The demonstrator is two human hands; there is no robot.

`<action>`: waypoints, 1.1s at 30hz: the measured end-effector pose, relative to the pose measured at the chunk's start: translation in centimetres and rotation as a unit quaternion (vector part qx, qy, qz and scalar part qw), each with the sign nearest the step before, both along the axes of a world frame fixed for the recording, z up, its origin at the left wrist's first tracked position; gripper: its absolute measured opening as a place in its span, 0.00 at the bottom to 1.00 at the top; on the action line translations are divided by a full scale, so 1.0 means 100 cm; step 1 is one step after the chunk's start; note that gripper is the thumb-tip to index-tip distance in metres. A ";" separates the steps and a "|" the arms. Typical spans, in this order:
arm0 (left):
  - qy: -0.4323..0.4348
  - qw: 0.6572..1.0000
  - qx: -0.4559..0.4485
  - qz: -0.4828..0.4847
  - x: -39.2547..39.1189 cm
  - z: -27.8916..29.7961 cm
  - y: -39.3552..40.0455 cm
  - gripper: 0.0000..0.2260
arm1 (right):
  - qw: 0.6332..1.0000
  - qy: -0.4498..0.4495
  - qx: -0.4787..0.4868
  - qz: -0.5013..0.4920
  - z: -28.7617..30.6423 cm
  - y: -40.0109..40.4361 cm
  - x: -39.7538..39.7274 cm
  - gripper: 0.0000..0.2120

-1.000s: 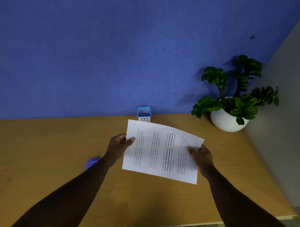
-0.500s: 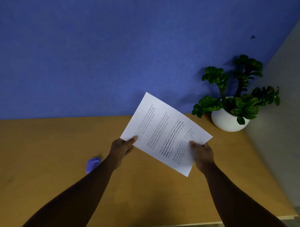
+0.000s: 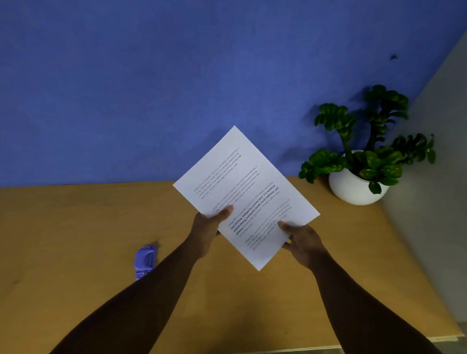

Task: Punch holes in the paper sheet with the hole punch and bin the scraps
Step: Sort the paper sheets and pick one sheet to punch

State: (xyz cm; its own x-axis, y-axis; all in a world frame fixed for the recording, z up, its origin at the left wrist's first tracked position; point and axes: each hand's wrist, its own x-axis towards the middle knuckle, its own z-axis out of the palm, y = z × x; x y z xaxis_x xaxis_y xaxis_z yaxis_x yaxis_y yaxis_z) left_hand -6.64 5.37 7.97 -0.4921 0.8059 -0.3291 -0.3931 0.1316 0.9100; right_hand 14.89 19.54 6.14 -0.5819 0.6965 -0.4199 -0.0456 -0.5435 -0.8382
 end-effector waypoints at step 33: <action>0.108 0.977 -0.119 -0.141 -0.015 -0.019 -0.019 0.11 | 0.965 -0.210 0.111 0.112 -0.004 -0.008 0.001 0.12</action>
State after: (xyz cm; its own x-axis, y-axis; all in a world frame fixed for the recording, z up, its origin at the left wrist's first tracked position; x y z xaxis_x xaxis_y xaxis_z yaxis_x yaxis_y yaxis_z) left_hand -8.12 3.52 6.03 -0.3397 0.8331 -0.4366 -0.1124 0.4249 0.8982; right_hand 15.00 18.69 5.79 -0.5391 0.6726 -0.5070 0.4211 -0.3061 -0.8538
